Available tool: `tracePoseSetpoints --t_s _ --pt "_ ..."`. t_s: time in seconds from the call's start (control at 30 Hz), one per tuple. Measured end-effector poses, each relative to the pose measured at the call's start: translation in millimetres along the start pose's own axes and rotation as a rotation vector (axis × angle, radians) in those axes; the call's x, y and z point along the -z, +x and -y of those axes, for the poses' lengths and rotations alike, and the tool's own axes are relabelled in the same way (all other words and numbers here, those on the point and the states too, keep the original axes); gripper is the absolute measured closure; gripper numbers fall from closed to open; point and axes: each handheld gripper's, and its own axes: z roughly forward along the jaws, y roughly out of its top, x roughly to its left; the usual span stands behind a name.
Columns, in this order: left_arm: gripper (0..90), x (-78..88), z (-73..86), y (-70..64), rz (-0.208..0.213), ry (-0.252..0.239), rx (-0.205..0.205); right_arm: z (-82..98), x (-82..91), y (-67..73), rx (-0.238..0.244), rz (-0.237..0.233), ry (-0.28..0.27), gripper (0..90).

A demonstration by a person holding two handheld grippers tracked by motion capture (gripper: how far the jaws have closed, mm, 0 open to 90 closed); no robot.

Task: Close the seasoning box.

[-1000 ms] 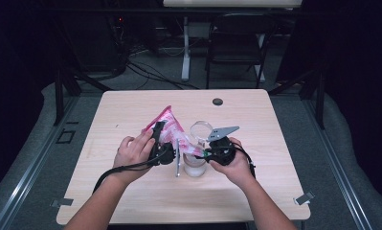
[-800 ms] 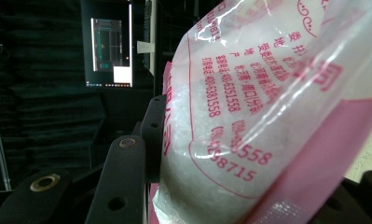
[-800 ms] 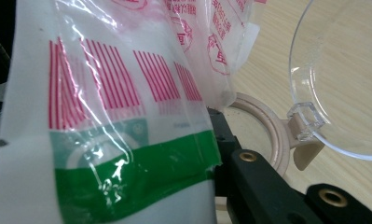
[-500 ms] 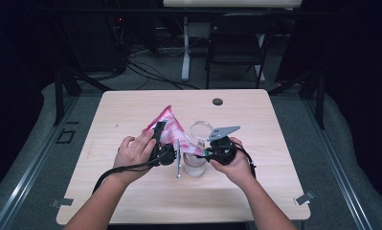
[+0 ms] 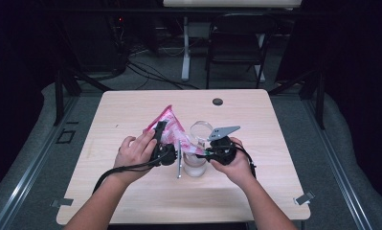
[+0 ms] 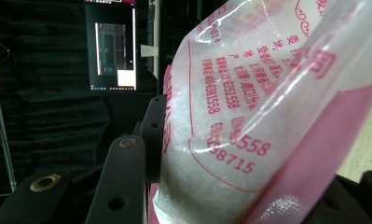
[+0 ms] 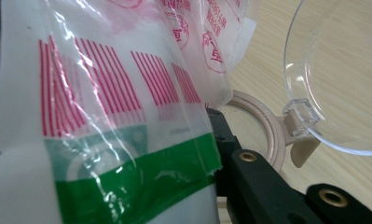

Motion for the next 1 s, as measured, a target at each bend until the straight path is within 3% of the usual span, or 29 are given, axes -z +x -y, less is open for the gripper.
tracePoseSetpoints --t_s 1.0 --pt "62.5 3.3 -2.7 1.0 -0.010 -0.007 -0.019 0.9 -0.6 -1.3 -0.003 0.001 0.003 90.0"
